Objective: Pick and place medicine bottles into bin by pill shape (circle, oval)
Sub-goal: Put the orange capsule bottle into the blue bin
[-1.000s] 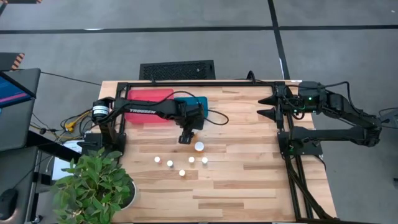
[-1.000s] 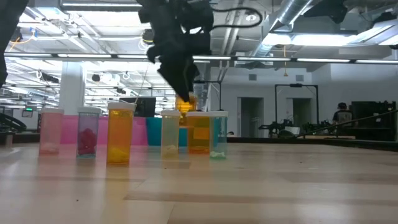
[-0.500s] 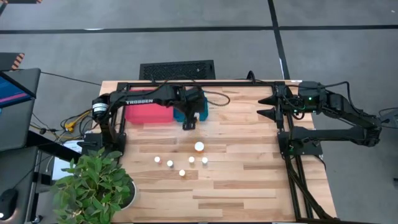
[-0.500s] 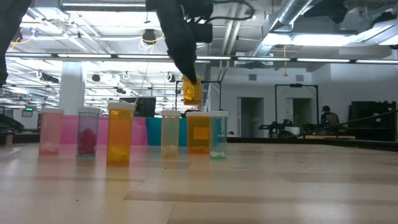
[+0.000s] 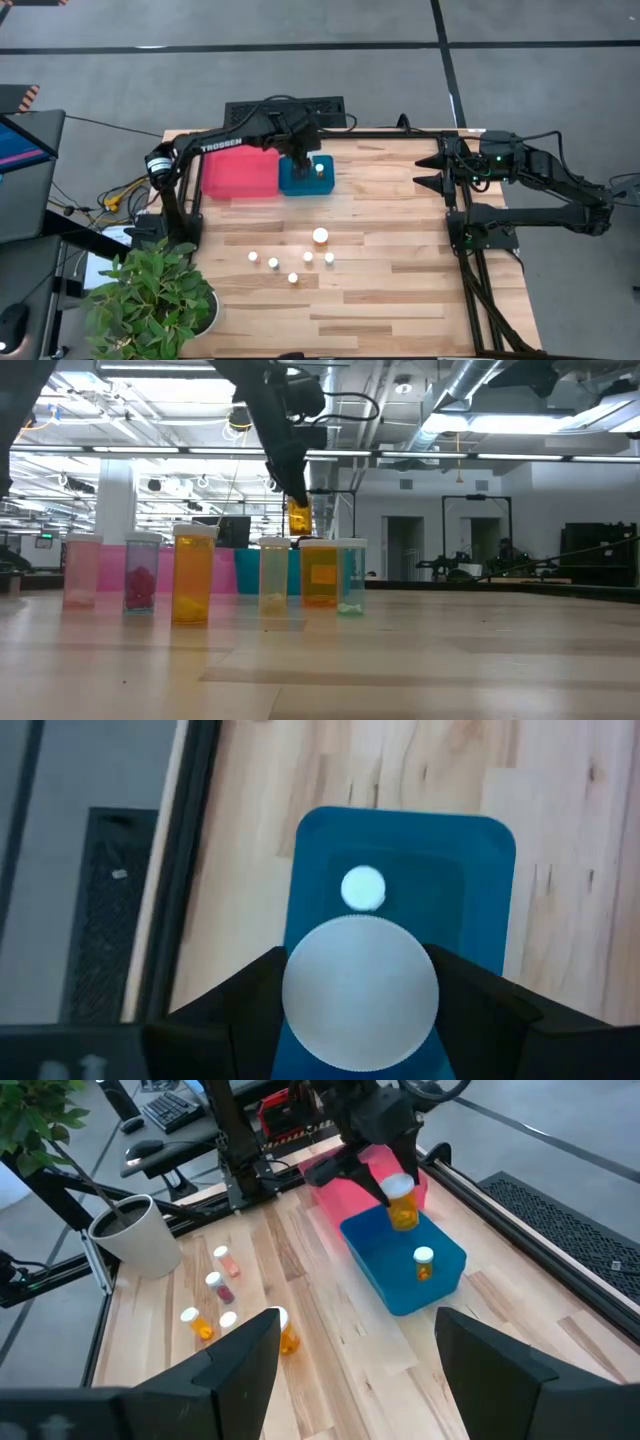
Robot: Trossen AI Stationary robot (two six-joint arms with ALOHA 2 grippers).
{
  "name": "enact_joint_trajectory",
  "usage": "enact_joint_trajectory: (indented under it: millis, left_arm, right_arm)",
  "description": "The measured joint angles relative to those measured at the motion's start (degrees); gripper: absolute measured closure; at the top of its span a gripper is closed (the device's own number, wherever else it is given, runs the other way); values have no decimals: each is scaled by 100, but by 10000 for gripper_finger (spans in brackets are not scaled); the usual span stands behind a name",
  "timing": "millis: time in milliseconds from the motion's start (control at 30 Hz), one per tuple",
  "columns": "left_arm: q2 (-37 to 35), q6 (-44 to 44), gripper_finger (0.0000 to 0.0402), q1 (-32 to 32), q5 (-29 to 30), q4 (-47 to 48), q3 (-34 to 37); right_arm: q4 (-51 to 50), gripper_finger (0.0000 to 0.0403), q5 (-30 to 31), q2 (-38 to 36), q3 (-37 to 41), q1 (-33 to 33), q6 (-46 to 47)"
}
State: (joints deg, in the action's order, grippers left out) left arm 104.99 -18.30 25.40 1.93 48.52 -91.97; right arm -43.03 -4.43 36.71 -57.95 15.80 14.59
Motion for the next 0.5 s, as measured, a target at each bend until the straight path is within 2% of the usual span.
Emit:
enact_joint_trajectory:
  millis: [233,500]
  left_arm:
    - [9,10,193,5,101,-631,692]
    - [14,-94,193,7,196,-1221,1167]
  right_arm:
    - [-1,127,2,2,0,1,0]
    - [0,127,142,2,0,6,-3]
